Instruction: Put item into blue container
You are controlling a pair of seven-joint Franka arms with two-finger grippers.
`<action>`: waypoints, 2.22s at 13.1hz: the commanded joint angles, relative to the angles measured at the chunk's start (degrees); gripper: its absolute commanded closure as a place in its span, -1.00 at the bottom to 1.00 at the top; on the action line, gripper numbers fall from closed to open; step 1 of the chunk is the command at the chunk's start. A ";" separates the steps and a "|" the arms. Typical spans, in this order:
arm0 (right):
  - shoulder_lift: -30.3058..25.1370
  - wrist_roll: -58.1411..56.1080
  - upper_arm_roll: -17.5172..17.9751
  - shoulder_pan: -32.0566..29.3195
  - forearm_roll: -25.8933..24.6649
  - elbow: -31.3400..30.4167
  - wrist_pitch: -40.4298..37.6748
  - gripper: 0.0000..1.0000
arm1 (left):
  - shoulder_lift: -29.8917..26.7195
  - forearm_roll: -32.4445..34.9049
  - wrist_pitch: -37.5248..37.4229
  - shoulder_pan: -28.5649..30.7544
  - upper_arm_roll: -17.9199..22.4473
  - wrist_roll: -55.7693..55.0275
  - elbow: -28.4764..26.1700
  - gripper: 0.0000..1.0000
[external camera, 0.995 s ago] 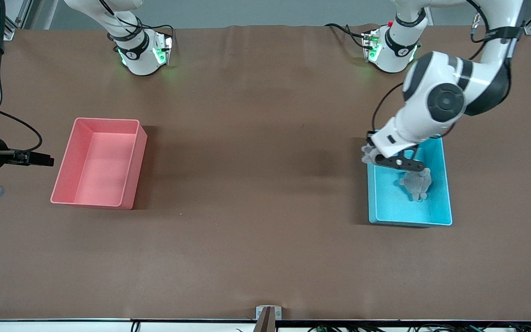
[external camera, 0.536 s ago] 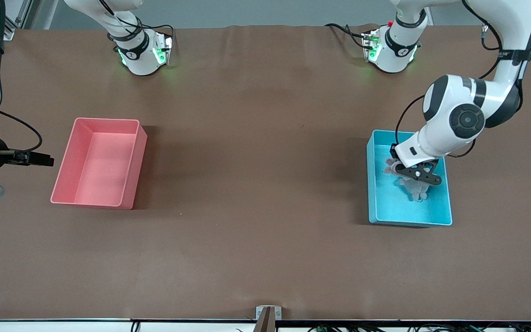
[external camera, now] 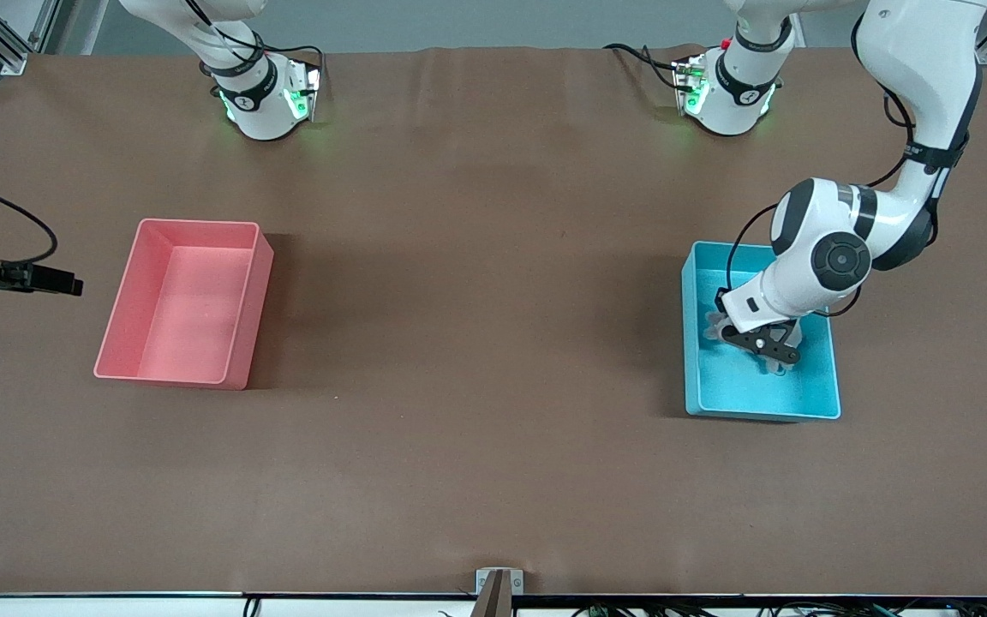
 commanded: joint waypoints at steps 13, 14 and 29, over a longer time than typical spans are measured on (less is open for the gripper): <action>-17.47 -0.71 0.72 -0.20 -0.45 -13.07 1.00 -1.00 | -2.98 2.53 -3.69 3.36 -0.49 0.87 3.26 -1.00; -17.99 -0.71 0.64 -0.20 -0.45 -13.60 1.00 -1.00 | -4.12 2.09 -6.24 3.45 -0.58 0.96 4.75 -1.00; -20.99 -0.19 1.78 0.41 -0.80 -10.36 -3.74 -1.00 | -23.91 -7.93 -47.22 3.98 0.56 -2.64 25.42 -1.00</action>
